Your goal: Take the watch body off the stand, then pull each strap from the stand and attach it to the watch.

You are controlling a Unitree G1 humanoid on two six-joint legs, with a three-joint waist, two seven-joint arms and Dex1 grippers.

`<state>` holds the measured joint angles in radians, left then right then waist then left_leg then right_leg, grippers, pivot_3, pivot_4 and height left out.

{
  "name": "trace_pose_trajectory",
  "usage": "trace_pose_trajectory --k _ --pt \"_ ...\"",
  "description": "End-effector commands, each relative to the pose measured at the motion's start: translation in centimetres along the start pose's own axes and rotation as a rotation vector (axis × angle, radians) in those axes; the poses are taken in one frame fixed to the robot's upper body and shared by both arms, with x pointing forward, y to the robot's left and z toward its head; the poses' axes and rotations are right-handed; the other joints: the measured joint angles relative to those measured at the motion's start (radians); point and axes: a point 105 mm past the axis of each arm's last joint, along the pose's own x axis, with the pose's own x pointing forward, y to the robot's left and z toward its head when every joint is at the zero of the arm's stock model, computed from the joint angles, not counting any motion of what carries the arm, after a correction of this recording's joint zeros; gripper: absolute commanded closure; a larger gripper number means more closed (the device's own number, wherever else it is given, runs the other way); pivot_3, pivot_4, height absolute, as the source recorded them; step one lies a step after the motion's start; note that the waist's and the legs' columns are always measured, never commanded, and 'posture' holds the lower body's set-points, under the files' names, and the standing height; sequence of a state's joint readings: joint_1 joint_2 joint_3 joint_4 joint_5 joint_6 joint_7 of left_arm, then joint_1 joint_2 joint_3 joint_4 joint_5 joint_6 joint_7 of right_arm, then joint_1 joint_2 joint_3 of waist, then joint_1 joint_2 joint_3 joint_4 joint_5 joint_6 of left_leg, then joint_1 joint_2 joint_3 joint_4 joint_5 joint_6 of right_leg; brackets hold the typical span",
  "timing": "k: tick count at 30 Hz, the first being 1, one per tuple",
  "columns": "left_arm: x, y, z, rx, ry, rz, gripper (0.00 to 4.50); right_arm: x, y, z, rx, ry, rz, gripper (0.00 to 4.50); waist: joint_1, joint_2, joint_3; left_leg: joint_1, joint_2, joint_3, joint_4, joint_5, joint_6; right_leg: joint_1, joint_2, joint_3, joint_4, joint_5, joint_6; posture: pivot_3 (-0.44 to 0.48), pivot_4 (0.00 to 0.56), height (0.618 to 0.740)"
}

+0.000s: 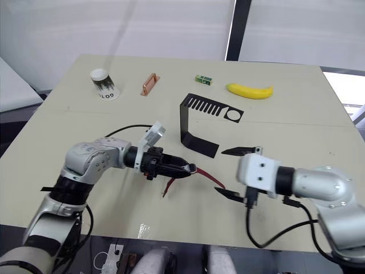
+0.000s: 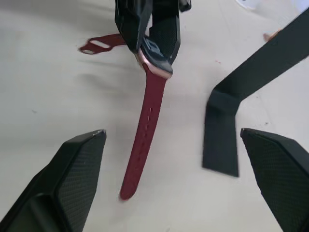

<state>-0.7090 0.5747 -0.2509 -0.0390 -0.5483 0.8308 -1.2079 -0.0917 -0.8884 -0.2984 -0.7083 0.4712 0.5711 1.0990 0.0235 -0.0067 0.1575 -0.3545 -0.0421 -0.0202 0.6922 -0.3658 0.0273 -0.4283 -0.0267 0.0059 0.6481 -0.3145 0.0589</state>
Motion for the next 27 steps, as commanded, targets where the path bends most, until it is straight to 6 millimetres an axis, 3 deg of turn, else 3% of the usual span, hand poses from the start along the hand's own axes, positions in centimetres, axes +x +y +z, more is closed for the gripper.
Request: trace_pose_trajectory --k 1,5,11,20,23,27 --pt "-0.5 -1.5 0.5 0.214 0.040 -0.083 2.90 -1.7 0.0 1.6 0.116 -0.083 0.029 0.03 0.000 0.000 0.000 0.000 0.000 0.000 0.000 0.000 0.000 0.000 0.000 0.000 -0.001 0.000 0.000 0.000 0.150 0.740" --pt "-1.1 -1.5 0.1 0.425 0.074 -0.058 2.90 -2.1 0.4 2.5 0.207 -0.125 0.071 0.03 0.001 0.000 0.000 0.000 0.001 0.000 -0.001 0.000 0.001 0.000 0.000 0.000 -0.001 0.000 0.000 0.000 0.150 0.740" --pt "-1.3 -1.0 -0.8 0.669 0.138 -0.005 2.90 -1.9 1.3 2.6 0.211 -0.112 0.080 0.03 0.003 0.000 0.000 -0.001 0.001 0.000 -0.001 -0.001 0.002 0.000 0.000 0.000 -0.002 0.000 0.000 0.000 0.150 0.740" --pt "-1.0 -1.2 -1.5 0.534 0.110 0.015 2.90 -1.4 2.1 2.2 0.209 -0.097 0.080 0.03 0.003 0.000 0.000 -0.001 0.001 0.000 -0.001 -0.001 0.003 0.000 0.000 0.000 -0.002 0.000 0.000 0.000 0.150 0.740" --pt "0.1 -1.3 -3.1 0.419 0.170 0.015 2.90 -0.7 2.6 1.3 0.210 -0.072 0.085 0.03 0.003 0.000 0.000 -0.001 0.001 0.000 -0.001 -0.001 0.003 0.000 0.000 0.000 -0.002 0.000 0.000 0.000 0.150 0.740" --pt "1.2 -0.5 -5.9 0.417 0.280 0.058 2.90 0.2 3.1 0.2 0.215 -0.054 0.085 0.03 0.002 0.000 0.000 -0.001 0.001 0.000 -0.001 -0.002 0.004 0.000 0.000 0.000 -0.001 0.000 0.000 0.000 0.150 0.740"
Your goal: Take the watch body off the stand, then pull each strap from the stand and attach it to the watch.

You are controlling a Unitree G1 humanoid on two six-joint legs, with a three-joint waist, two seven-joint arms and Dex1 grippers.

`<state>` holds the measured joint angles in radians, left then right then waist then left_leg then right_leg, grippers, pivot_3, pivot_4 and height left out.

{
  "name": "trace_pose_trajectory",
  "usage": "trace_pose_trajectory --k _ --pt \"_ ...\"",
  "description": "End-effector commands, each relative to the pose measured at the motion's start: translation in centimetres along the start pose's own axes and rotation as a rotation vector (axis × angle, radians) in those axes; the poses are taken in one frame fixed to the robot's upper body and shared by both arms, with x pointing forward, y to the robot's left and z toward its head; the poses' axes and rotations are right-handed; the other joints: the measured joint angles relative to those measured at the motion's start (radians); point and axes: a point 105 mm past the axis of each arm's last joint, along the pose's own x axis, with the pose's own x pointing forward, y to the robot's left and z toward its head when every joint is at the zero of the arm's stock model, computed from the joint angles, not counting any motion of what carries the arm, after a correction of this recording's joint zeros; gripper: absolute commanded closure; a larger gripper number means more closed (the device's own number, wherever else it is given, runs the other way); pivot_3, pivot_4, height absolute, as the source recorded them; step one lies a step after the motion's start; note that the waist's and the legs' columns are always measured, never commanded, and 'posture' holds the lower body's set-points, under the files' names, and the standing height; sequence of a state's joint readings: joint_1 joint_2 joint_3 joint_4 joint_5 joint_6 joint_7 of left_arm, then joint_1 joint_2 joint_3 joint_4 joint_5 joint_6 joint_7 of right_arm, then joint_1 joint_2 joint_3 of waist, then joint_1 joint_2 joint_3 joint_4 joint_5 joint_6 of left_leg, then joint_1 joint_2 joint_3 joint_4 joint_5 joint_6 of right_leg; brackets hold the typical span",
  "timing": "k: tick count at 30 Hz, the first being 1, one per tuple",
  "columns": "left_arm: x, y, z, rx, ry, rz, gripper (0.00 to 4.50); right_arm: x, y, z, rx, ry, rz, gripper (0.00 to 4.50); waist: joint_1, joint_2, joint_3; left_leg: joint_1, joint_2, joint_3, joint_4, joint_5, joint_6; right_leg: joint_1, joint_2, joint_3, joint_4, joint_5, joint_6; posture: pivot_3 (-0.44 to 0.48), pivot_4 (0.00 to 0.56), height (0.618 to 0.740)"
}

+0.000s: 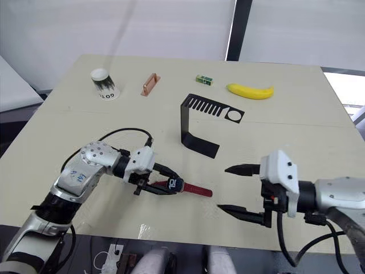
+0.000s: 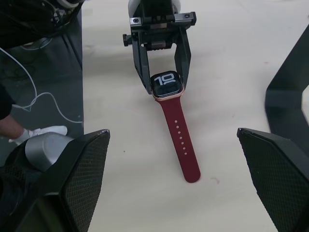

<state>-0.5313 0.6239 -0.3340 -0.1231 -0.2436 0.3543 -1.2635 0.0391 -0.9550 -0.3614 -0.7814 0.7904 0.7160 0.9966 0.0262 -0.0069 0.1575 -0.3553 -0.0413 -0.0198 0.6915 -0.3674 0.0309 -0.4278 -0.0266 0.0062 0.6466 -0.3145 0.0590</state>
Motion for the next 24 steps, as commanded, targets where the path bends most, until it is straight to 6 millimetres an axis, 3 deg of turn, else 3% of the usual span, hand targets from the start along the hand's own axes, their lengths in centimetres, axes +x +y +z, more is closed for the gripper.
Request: trace_pose_trajectory --k 1,6,9,12,14,16,20,24 --pt "1.6 -0.2 -1.7 0.005 0.082 0.028 2.90 0.7 0.1 -0.6 -0.042 0.011 -0.015 0.03 -0.001 0.000 0.000 0.000 0.000 0.000 0.000 0.000 0.000 0.000 0.000 0.000 0.000 0.000 0.000 0.000 0.150 0.740" --pt "2.3 -0.2 -2.7 -0.037 0.104 0.061 2.90 0.9 -0.1 -1.6 -0.046 0.038 -0.020 0.03 0.001 0.000 0.000 0.000 0.000 0.000 0.000 0.000 0.000 0.000 0.000 0.000 0.000 0.000 0.000 0.000 0.150 0.740" --pt "0.9 -0.4 -1.2 -0.086 0.033 0.072 1.50 0.4 -0.4 -2.0 -0.046 0.056 -0.029 0.00 0.000 0.000 0.000 0.000 0.000 0.000 0.000 0.000 0.000 0.000 0.000 0.000 0.000 0.000 0.000 0.000 0.150 0.740" --pt "-2.8 -1.4 0.2 -0.105 -0.028 0.088 0.04 -1.0 -0.7 -2.0 -0.032 0.068 -0.043 0.00 -0.004 -0.001 0.001 -0.001 0.001 0.000 0.000 0.000 0.000 -0.001 0.000 0.000 0.000 0.000 0.000 0.000 0.150 0.740" --pt "-5.4 -2.2 1.0 -0.126 -0.053 0.093 0.04 -2.2 -1.0 -1.8 -0.020 0.072 -0.060 0.00 -0.006 0.000 0.001 0.000 0.001 0.000 0.000 0.000 0.000 -0.001 0.000 0.000 0.000 0.000 0.000 0.000 0.150 0.740" --pt "-9.3 -2.8 1.7 -0.141 -0.062 0.134 0.04 -4.0 -1.7 -1.5 -0.002 0.082 -0.103 0.00 -0.002 0.000 0.001 0.002 0.001 0.000 -0.001 0.000 -0.001 0.001 0.000 0.000 -0.001 0.000 0.000 0.000 0.150 0.740" --pt "-16.8 -4.3 1.3 -0.275 0.014 0.266 0.04 -7.9 -3.1 -1.1 0.006 0.119 -0.200 0.00 -0.002 0.000 0.001 0.001 0.001 0.000 -0.002 0.000 0.000 0.002 0.000 0.000 -0.003 0.000 -0.001 0.000 0.150 0.740" --pt "-19.9 -5.5 0.7 -0.296 0.087 0.355 0.04 -10.3 -4.1 -0.9 -0.003 0.133 -0.261 0.00 -0.002 0.000 0.001 0.003 0.001 0.000 -0.006 0.000 0.001 0.002 0.000 0.000 -0.005 0.000 -0.001 0.000 0.150 0.740"
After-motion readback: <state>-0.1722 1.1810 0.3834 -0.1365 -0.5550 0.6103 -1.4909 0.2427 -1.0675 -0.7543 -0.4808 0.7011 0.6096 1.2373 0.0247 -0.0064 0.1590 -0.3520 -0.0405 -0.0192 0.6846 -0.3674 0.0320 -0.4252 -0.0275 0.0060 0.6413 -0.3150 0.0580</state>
